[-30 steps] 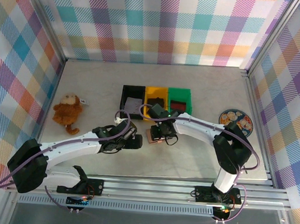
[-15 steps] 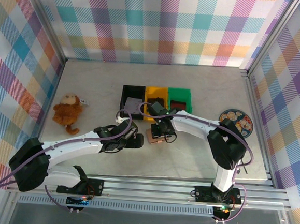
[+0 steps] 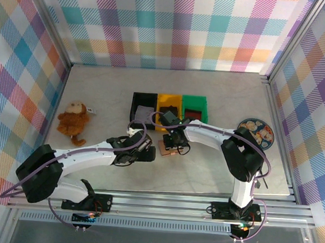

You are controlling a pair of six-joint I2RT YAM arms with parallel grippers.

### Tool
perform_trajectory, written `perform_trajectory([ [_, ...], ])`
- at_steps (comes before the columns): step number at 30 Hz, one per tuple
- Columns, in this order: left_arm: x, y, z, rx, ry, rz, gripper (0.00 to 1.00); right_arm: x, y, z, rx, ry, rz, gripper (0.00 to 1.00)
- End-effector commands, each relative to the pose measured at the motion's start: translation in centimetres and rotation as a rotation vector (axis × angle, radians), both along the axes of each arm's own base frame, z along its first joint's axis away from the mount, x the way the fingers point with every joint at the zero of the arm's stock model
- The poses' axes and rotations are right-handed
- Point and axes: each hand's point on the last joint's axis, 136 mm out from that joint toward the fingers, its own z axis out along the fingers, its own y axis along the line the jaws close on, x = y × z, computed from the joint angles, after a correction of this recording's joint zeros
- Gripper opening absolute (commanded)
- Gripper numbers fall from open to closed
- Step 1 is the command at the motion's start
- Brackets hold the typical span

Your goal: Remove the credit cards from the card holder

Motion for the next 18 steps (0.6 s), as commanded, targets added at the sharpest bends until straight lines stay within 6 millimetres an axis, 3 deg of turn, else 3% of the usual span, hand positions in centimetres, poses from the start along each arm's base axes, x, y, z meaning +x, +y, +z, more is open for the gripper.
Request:
perform_trajectory([
  [1, 0.8, -1.1, 0.6, -0.021, -0.021, 0.020, 1.00, -0.5, -0.4, -1.5, -0.010, 0.034, -0.009, 0.28],
  [6, 1.1, -1.4, 0.4, -0.022, -0.014, 0.033, 1.00, -1.1, -0.2, -1.2, 0.027, 0.040, 0.005, 0.18],
  [18, 1.5, -1.5, 1.0, -0.024, -0.006, 0.087, 1.00, -4.2, -0.3, -0.7, 0.142, 0.084, 0.065, 0.12],
])
